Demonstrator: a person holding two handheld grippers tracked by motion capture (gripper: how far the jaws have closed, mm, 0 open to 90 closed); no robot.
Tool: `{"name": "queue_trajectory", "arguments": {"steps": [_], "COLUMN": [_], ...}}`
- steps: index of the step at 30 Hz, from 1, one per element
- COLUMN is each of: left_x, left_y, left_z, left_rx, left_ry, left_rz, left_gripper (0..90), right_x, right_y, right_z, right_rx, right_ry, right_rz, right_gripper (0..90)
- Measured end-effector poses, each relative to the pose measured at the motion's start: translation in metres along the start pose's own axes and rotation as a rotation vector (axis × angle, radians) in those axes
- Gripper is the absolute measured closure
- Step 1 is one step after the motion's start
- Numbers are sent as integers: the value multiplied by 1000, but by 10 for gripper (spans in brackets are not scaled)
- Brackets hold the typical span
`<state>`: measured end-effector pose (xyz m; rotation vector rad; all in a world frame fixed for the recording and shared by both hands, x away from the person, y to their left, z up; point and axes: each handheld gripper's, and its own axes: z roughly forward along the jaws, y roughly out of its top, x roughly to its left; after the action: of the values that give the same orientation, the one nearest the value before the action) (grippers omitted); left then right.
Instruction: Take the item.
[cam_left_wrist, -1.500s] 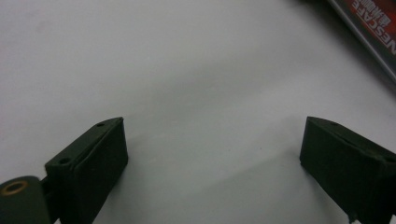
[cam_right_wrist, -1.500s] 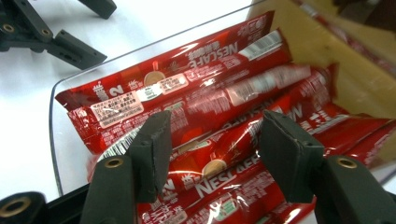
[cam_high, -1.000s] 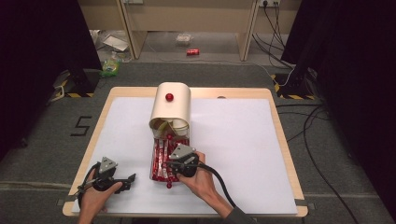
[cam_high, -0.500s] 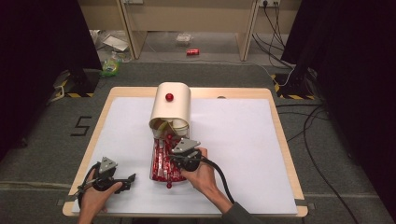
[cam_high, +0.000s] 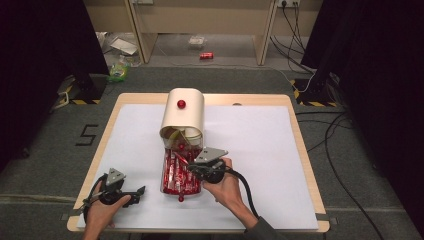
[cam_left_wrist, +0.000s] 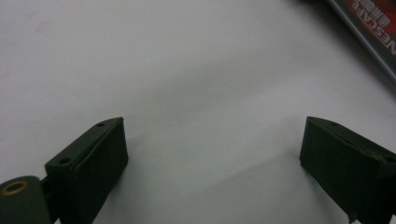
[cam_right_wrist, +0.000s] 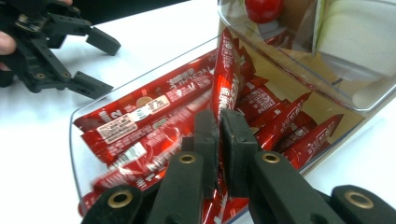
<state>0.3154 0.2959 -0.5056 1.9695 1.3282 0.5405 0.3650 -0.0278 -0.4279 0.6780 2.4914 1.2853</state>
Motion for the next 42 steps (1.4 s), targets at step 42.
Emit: {"name": "queue_trajectory", "arguments": {"steps": [42], "left_x": [0], "left_y": [0], "left_z": [0], "left_rx": [-1], "left_ry": [-1], "left_rz": [-1], "left_gripper": [68], "right_x": [3], "right_y": [-16], "right_z": [-52], "right_rx": [-59], "right_ry": [34], "right_rz": [-11], "right_gripper": [861]}}
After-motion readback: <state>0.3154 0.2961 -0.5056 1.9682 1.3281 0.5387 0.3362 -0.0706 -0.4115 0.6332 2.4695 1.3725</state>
